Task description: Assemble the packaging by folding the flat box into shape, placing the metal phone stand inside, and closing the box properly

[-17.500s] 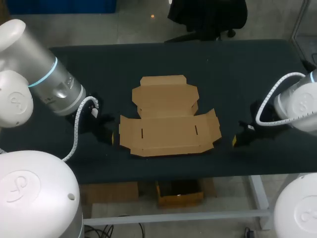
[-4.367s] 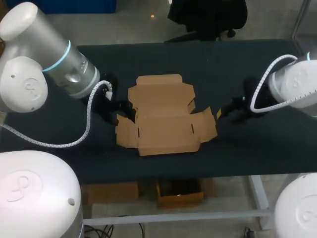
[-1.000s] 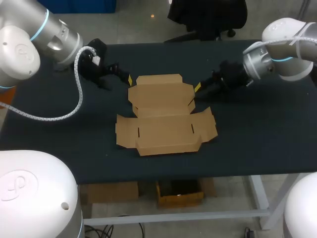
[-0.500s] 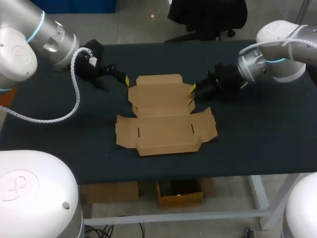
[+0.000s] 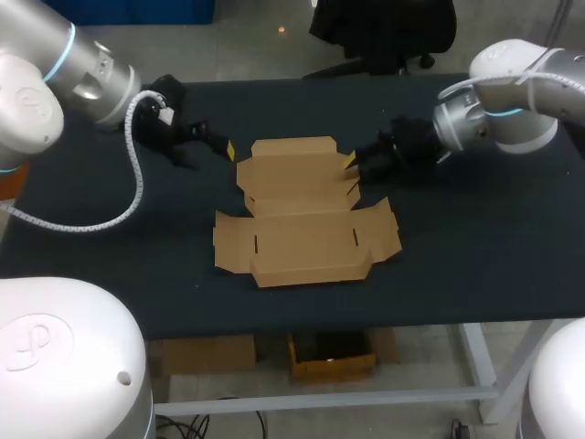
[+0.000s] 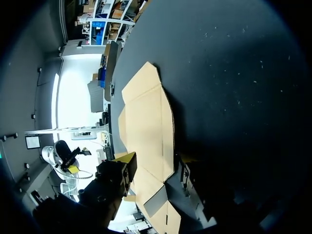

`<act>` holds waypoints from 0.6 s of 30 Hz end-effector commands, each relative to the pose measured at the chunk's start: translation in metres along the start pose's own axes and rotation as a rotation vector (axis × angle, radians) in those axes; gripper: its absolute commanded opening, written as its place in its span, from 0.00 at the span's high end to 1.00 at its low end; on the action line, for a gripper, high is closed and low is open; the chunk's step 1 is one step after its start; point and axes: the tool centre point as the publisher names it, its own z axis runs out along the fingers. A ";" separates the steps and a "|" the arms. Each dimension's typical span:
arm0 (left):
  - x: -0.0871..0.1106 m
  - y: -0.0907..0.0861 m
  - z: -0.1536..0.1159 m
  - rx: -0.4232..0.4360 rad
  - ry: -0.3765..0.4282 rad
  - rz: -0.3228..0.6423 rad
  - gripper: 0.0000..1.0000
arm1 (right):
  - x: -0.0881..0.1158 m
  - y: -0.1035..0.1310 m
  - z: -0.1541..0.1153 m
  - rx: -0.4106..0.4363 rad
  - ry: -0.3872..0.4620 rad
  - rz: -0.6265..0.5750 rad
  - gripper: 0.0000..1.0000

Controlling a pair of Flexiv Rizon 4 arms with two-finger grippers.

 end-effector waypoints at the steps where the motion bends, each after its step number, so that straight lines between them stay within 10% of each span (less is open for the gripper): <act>1: -0.001 0.003 -0.002 0.006 0.003 -0.001 0.00 | -0.003 0.002 0.008 -0.004 0.018 -0.005 0.53; 9: -0.002 0.006 -0.004 0.009 0.008 0.000 0.00 | 0.000 -0.002 0.012 -0.035 0.049 -0.019 0.74; 12: -0.003 0.007 -0.004 0.009 0.010 0.001 0.00 | 0.000 -0.003 0.010 -0.051 0.066 -0.026 1.00; 18: -0.003 0.007 -0.004 0.005 0.027 0.009 0.00 | 0.000 -0.008 0.002 -0.102 0.116 -0.056 1.00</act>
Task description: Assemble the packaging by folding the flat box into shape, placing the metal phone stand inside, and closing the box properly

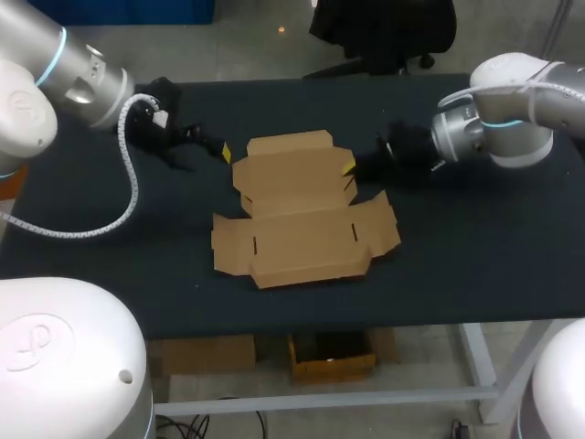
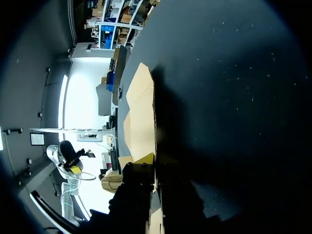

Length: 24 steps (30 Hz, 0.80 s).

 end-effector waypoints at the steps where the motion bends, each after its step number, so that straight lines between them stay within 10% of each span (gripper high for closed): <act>1: -0.001 0.000 0.000 0.002 0.014 0.009 0.00 | -0.003 -0.010 -0.009 -0.044 0.041 -0.020 1.00; 24: 0.006 -0.017 0.009 0.135 0.039 0.110 0.00 | 0.036 -0.008 -0.055 -0.192 0.215 -0.223 1.00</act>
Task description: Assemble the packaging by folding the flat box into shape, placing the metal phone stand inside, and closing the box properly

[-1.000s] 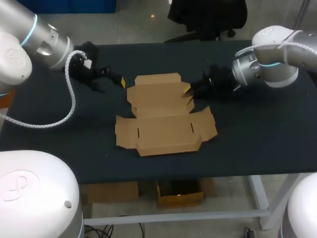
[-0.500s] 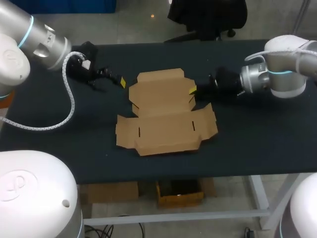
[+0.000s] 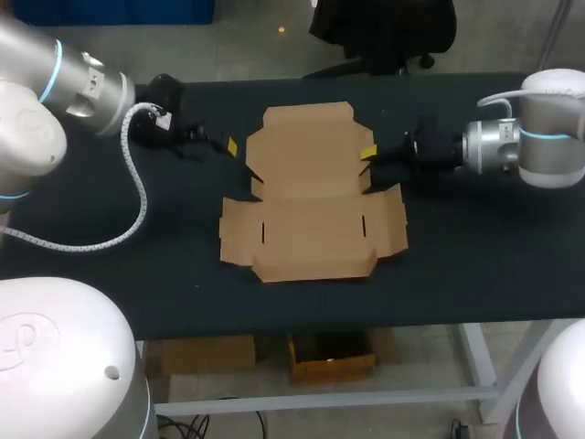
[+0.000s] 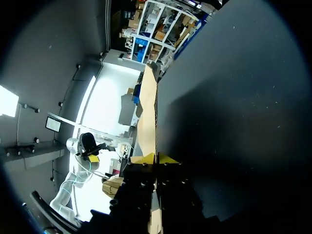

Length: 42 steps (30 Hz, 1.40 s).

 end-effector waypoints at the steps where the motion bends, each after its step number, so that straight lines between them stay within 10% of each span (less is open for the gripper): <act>1: 0.001 0.003 0.000 0.010 -0.001 0.000 0.00 | 0.001 -0.004 -0.006 -0.010 0.029 -0.013 1.00; 26: -0.013 -0.007 0.021 0.173 0.030 0.106 0.00 | 0.018 -0.001 -0.012 -0.047 0.147 -0.098 1.00; 42: -0.031 -0.064 0.032 0.270 0.207 0.239 0.00 | 0.028 0.009 -0.012 -0.023 0.241 -0.160 1.00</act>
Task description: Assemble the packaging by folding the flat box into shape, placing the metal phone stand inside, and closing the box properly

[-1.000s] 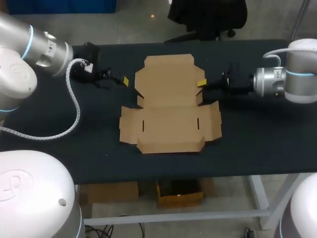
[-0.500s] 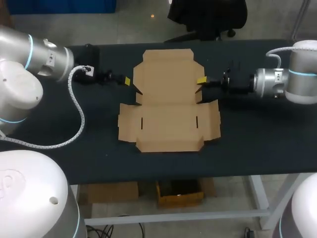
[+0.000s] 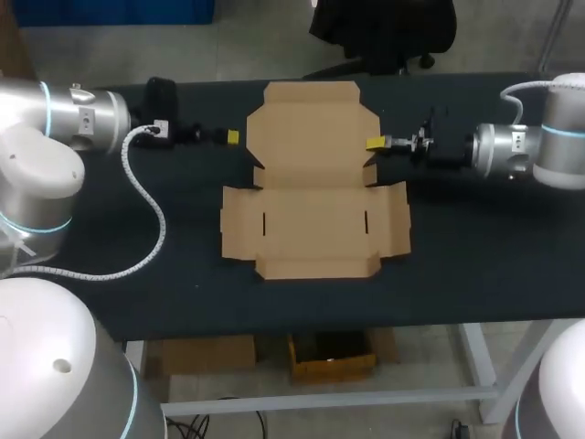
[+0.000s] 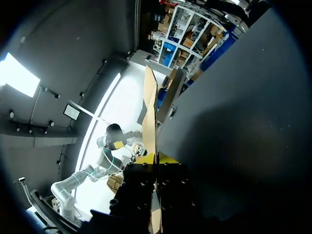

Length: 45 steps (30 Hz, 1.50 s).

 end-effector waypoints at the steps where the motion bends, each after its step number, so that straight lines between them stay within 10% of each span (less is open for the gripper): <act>1: -0.013 -0.010 0.014 0.000 0.078 0.012 0.00 | -0.004 0.004 -0.001 0.006 0.068 -0.009 1.00; 25: 0.005 -0.027 0.052 0.004 0.329 0.074 0.00 | 0.008 0.021 0.015 0.020 0.140 -0.081 1.00; 30: 0.011 -0.028 0.054 0.011 0.363 0.084 0.10 | 0.012 0.023 0.017 0.022 0.142 -0.091 1.00; 33: 0.016 -0.029 0.057 0.009 0.374 0.092 0.34 | 0.014 0.024 0.017 0.019 0.144 -0.098 1.00; 45: 0.034 -0.032 0.074 0.004 0.434 0.106 0.43 | 0.019 0.028 0.023 0.019 0.156 -0.124 1.00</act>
